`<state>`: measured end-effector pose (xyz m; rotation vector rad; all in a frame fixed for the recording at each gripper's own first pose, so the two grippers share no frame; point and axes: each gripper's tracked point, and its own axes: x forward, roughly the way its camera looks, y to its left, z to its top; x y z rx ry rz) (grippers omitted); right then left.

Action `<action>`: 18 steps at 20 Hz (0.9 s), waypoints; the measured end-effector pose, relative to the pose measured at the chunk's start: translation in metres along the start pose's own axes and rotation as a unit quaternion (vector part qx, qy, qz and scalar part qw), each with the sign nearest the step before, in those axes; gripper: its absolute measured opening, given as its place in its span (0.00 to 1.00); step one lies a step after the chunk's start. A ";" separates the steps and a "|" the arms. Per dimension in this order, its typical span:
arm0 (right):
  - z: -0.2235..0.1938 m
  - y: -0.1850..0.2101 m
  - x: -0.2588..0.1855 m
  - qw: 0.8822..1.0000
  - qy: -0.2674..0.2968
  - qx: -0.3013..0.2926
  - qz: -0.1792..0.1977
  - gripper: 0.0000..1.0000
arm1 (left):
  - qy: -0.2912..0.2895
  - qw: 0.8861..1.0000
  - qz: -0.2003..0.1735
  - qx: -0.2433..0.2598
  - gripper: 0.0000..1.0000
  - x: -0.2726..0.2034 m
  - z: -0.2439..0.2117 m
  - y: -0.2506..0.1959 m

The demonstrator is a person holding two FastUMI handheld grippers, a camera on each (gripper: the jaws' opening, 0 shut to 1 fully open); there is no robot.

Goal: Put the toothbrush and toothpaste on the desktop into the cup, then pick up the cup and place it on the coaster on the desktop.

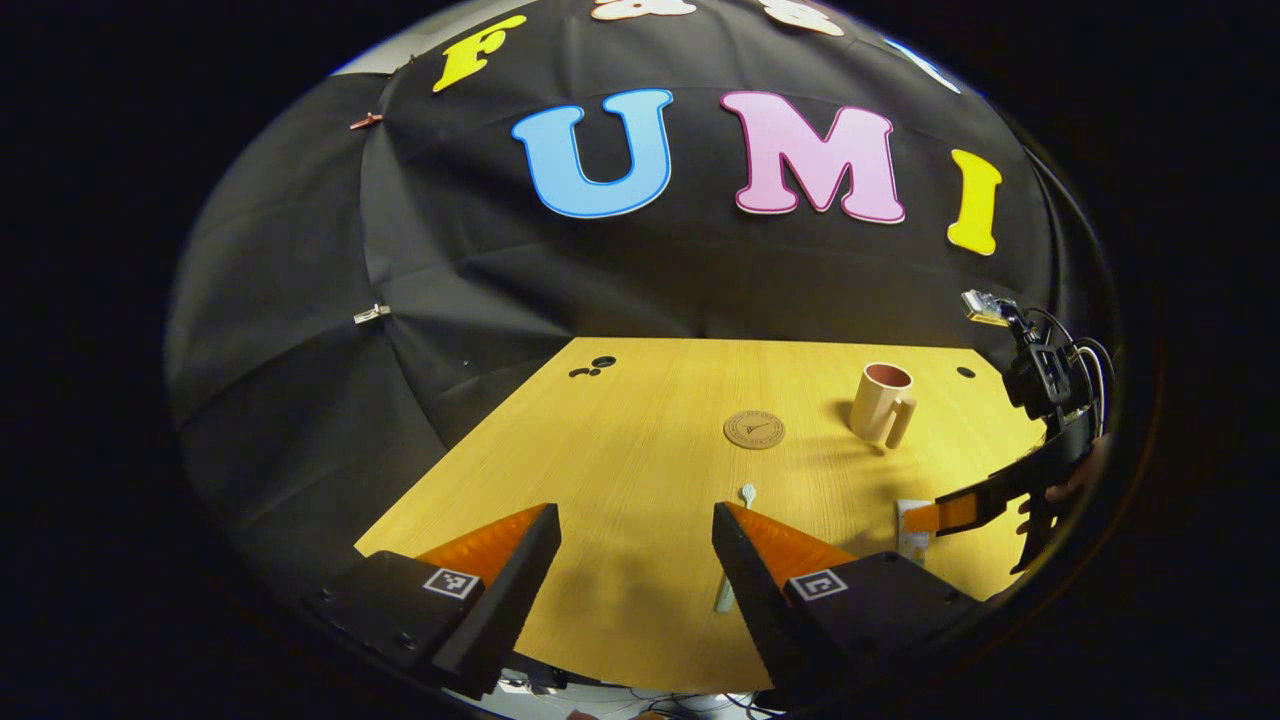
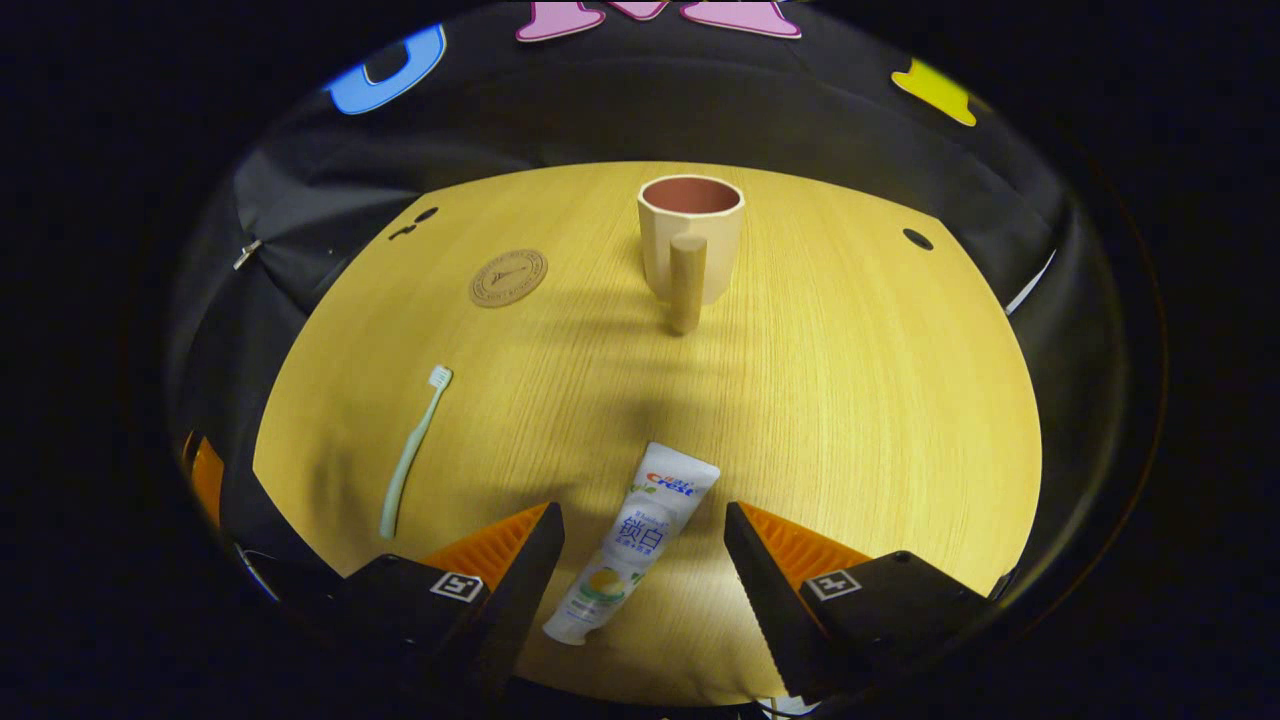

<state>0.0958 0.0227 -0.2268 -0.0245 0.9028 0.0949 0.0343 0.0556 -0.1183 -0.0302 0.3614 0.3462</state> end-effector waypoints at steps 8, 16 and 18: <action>-0.027 0.002 0.025 0.999 0.048 0.010 -0.007 0.99 | -0.001 0.999 -0.008 0.042 1.00 0.001 0.000 -0.013; -0.032 0.005 0.027 0.998 0.038 0.009 -0.039 0.77 | -0.010 0.999 -0.033 0.041 1.00 -0.008 -0.004 -0.017; -0.033 0.006 0.025 0.997 0.039 0.034 -0.049 0.65 | -0.010 0.998 -0.038 0.040 1.00 -0.009 -0.006 -0.017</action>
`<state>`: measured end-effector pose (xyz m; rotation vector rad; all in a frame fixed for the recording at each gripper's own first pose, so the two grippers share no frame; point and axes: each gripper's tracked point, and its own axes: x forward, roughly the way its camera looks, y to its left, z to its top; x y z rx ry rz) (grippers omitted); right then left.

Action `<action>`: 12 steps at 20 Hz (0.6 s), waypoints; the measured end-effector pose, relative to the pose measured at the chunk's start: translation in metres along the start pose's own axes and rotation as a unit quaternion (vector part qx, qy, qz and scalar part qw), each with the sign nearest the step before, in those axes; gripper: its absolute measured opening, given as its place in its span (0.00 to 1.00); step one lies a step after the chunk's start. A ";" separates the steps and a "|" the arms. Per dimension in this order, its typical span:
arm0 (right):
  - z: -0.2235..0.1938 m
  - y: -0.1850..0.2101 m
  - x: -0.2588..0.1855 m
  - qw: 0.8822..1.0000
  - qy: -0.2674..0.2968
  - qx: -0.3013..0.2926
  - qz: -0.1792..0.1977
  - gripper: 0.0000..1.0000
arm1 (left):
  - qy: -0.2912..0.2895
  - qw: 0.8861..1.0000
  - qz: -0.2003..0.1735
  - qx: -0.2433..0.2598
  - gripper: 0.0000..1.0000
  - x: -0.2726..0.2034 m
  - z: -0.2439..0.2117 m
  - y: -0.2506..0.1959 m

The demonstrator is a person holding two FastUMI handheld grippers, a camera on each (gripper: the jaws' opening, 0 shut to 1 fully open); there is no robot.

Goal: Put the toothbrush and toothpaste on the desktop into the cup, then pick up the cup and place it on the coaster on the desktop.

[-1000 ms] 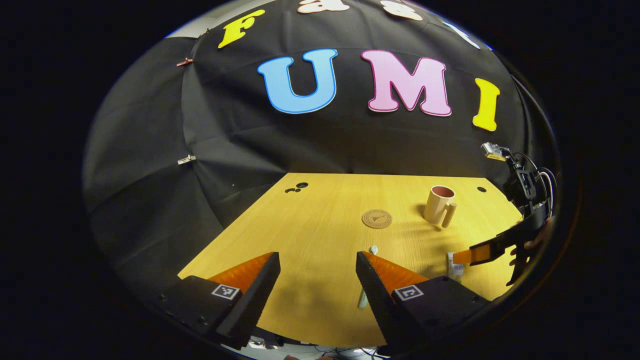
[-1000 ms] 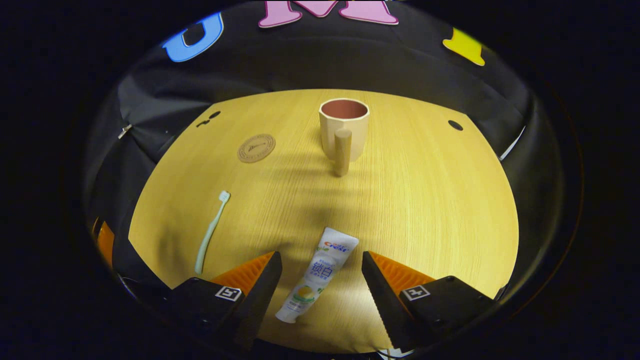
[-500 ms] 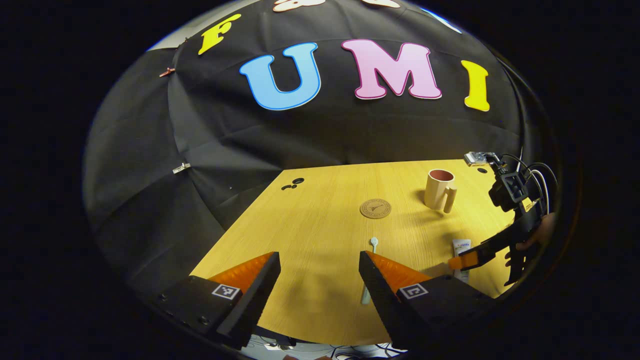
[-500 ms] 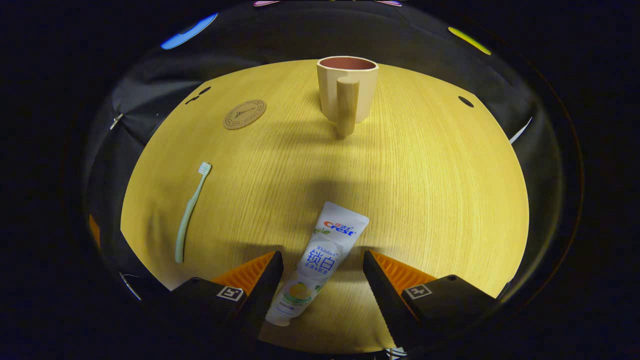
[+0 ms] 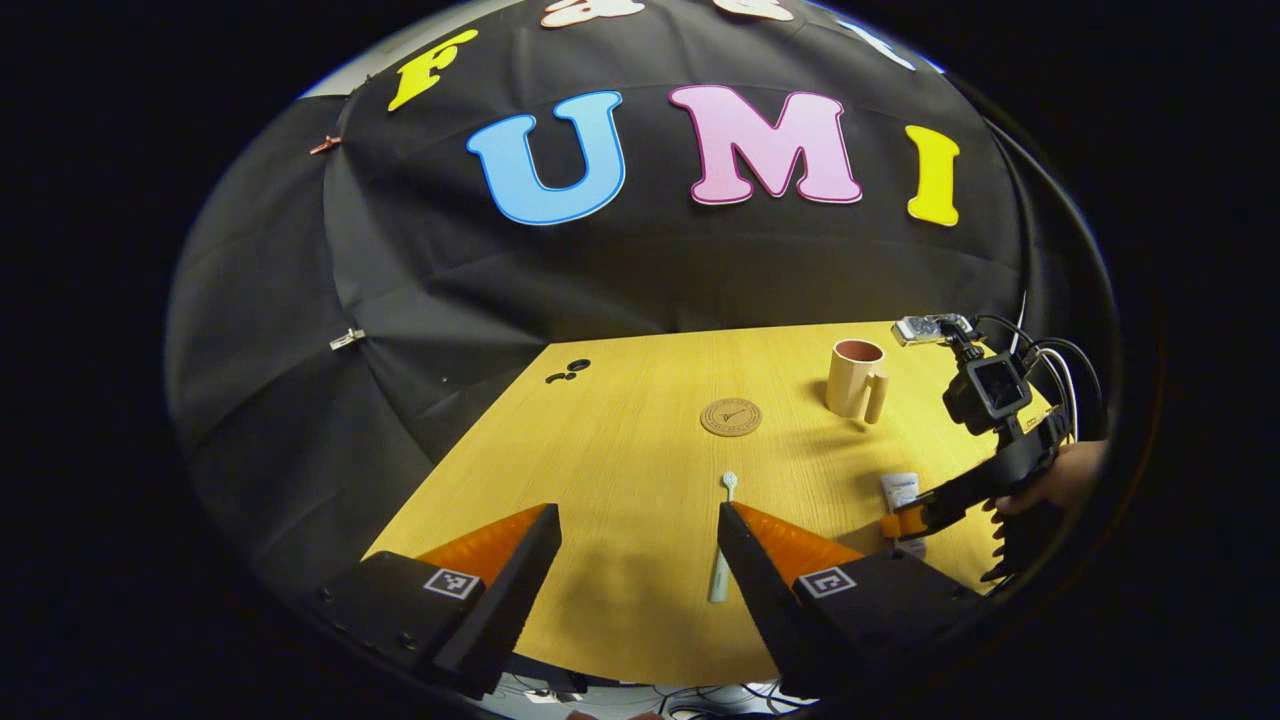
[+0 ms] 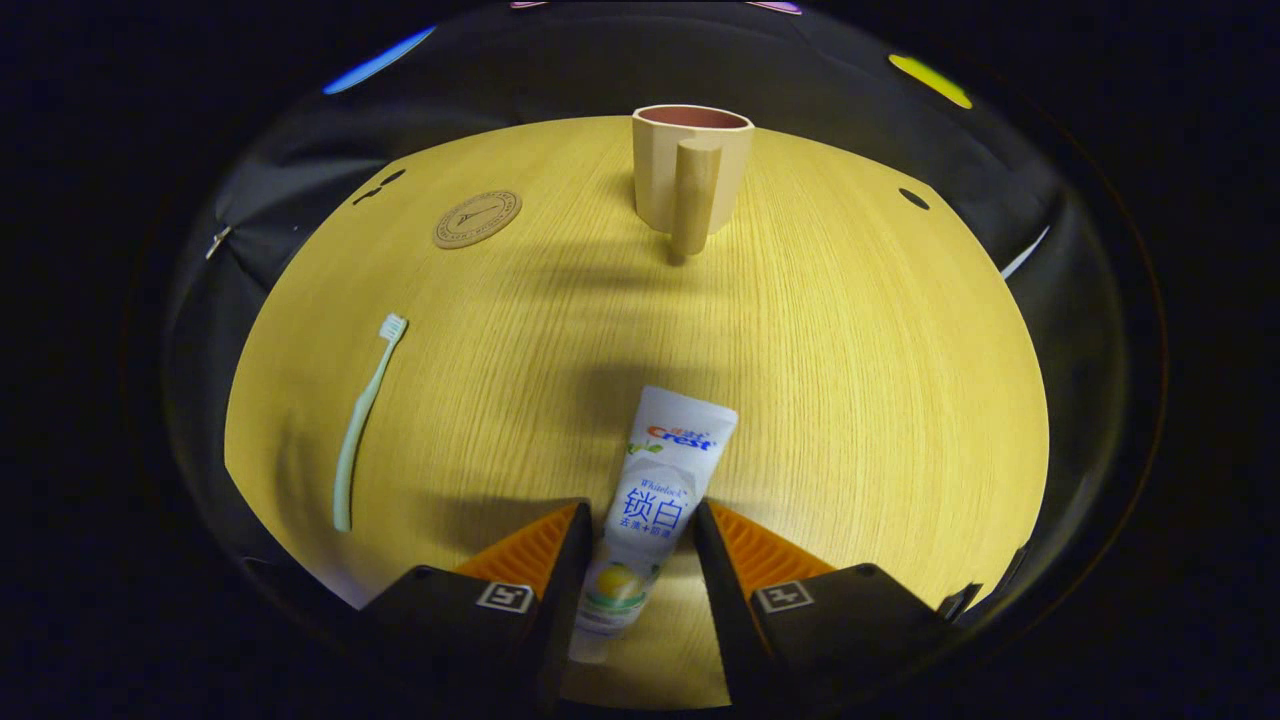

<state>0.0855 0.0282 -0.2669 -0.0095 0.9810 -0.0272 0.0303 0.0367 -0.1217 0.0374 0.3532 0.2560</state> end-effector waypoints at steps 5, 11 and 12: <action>0.000 0.004 -0.001 0.999 0.001 -0.024 0.021 0.40 | 0.000 1.000 -0.007 0.000 1.00 -0.004 -0.009 0.003; 0.000 0.010 -0.004 0.997 0.000 -0.005 0.078 0.18 | 0.010 1.000 -0.010 0.005 1.00 -0.004 -0.020 0.004; 0.001 0.010 -0.004 0.996 -0.003 -0.001 0.086 0.18 | 0.012 1.000 -0.012 0.003 1.00 -0.005 -0.021 0.003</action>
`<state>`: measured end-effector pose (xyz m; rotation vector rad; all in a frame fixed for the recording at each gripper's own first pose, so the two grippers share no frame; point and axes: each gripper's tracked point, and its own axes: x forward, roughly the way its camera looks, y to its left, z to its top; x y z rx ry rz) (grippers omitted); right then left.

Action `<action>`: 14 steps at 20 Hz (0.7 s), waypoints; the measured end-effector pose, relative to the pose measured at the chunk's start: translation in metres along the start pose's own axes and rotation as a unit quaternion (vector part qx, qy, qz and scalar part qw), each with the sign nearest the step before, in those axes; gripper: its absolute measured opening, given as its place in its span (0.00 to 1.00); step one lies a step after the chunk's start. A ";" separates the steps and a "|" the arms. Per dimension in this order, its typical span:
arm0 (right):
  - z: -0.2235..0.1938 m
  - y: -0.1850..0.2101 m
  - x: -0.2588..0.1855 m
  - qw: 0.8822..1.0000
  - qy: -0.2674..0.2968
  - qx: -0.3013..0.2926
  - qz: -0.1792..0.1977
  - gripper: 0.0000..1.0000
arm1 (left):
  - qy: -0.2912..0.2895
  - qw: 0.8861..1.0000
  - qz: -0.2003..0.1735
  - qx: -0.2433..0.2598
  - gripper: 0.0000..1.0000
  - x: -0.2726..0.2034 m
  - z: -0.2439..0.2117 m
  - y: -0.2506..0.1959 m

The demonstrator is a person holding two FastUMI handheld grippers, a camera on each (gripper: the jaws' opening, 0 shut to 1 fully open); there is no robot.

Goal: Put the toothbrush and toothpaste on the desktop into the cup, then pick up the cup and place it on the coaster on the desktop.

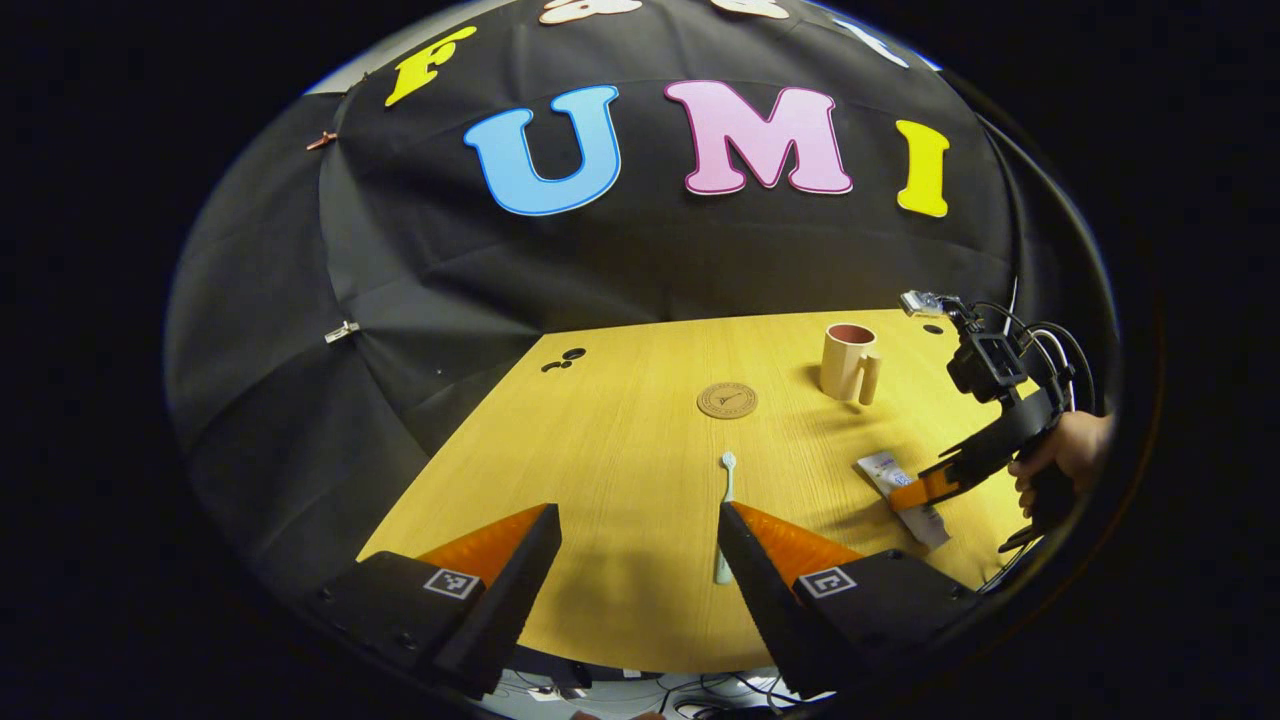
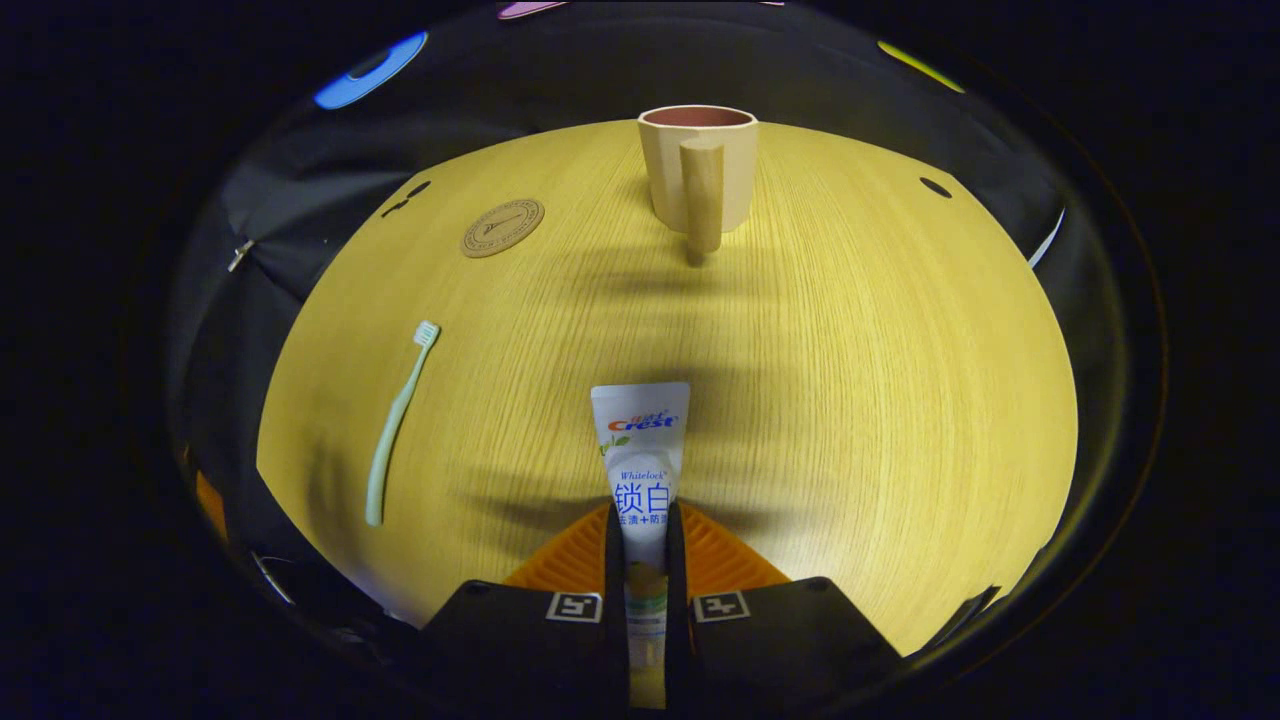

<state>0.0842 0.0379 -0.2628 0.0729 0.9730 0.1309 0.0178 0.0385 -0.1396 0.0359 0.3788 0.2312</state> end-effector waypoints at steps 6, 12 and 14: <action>0.010 -0.011 -0.024 0.999 -0.033 0.004 0.010 0.18 | 0.012 1.000 -0.016 -0.020 1.00 0.013 -0.002 -0.003; 0.026 -0.033 -0.055 0.997 -0.070 0.002 0.016 0.18 | 0.032 0.997 -0.053 -0.034 1.00 0.049 -0.010 -0.019; 0.028 -0.042 -0.067 0.997 -0.079 0.002 0.017 0.17 | 0.039 0.997 -0.064 -0.029 1.00 0.066 -0.016 -0.029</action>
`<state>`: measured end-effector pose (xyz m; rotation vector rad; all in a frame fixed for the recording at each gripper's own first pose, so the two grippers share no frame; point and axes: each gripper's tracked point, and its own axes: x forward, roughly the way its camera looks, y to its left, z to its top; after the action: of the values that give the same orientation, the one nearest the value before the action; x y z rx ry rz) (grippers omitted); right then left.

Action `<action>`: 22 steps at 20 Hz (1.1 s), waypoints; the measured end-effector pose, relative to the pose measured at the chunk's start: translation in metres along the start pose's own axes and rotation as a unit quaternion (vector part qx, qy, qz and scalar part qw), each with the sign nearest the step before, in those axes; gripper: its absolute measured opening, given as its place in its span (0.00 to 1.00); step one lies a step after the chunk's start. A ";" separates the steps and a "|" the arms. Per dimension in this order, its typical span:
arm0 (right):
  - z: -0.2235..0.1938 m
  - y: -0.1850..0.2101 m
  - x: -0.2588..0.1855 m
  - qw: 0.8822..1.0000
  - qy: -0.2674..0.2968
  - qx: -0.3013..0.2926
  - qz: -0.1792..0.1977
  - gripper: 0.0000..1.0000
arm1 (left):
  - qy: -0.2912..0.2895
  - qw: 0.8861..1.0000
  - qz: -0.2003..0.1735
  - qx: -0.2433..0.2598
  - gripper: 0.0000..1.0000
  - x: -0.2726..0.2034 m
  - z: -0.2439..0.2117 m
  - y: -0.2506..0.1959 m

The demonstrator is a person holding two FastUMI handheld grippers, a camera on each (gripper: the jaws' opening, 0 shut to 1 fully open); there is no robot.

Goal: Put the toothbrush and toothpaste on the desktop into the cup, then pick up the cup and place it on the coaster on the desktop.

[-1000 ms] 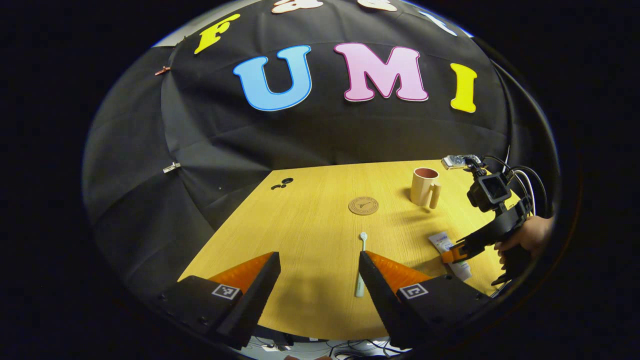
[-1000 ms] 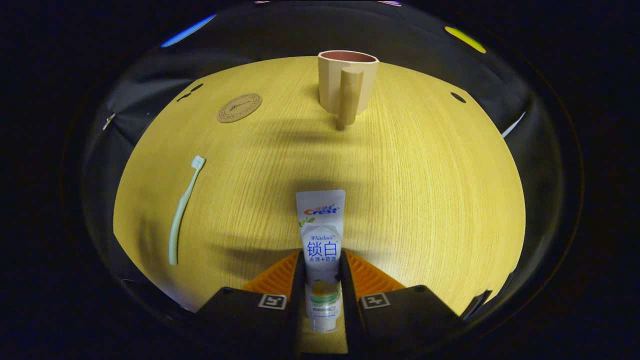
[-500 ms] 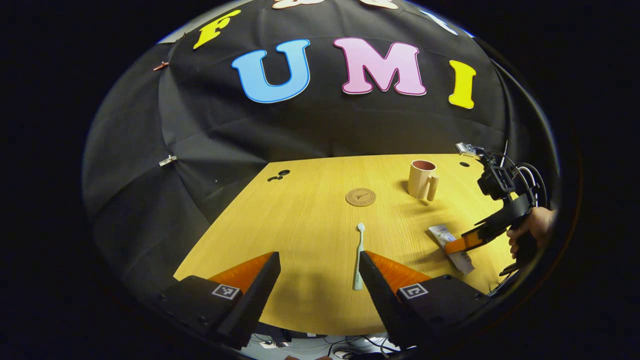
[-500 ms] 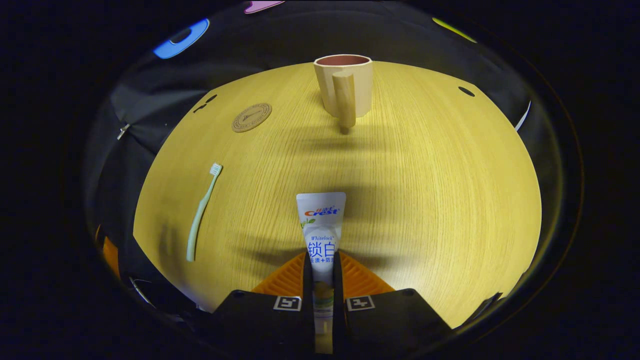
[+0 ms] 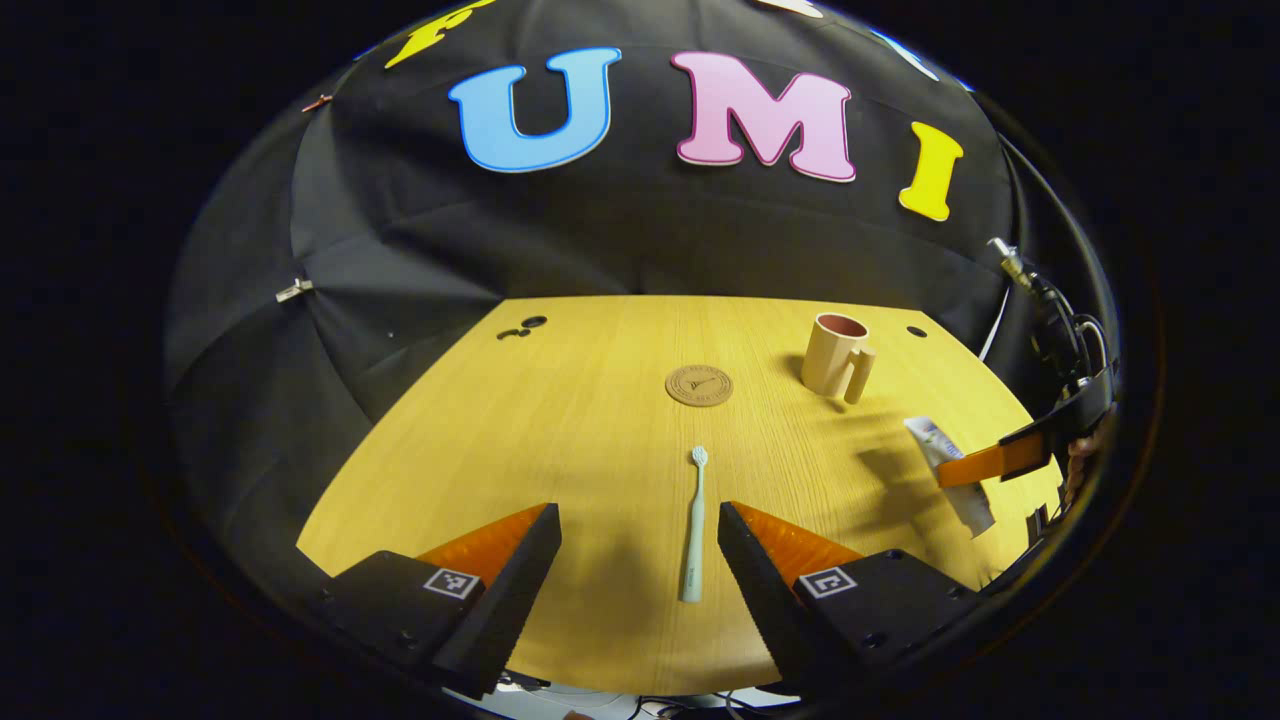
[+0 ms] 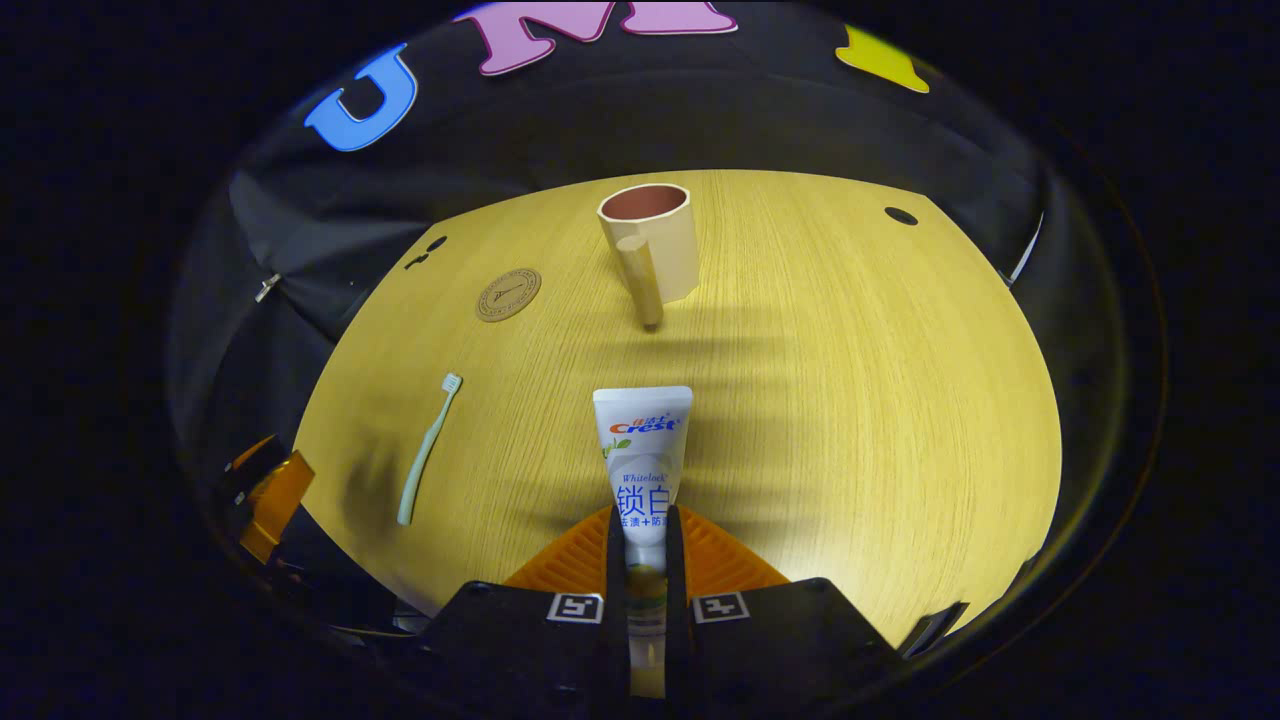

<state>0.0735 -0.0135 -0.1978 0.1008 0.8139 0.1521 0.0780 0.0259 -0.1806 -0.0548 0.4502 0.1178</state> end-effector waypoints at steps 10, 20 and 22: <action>-0.019 -0.042 -0.033 1.000 -0.008 0.015 -0.016 0.17 | 0.109 0.994 -0.025 0.018 1.00 0.083 -0.061 -0.030; -0.025 -0.046 -0.029 0.999 -0.001 0.035 0.005 0.18 | 0.211 0.975 -0.058 0.035 0.68 0.101 -0.064 -0.042; -0.018 -0.043 -0.026 0.999 -0.006 0.040 0.011 0.18 | 0.232 0.969 -0.070 0.051 0.60 0.102 -0.063 -0.049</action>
<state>0.0470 -0.0599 -0.1978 0.1851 0.8078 0.1394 0.1483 -0.0178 -0.2810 -0.0111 0.9178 -0.0607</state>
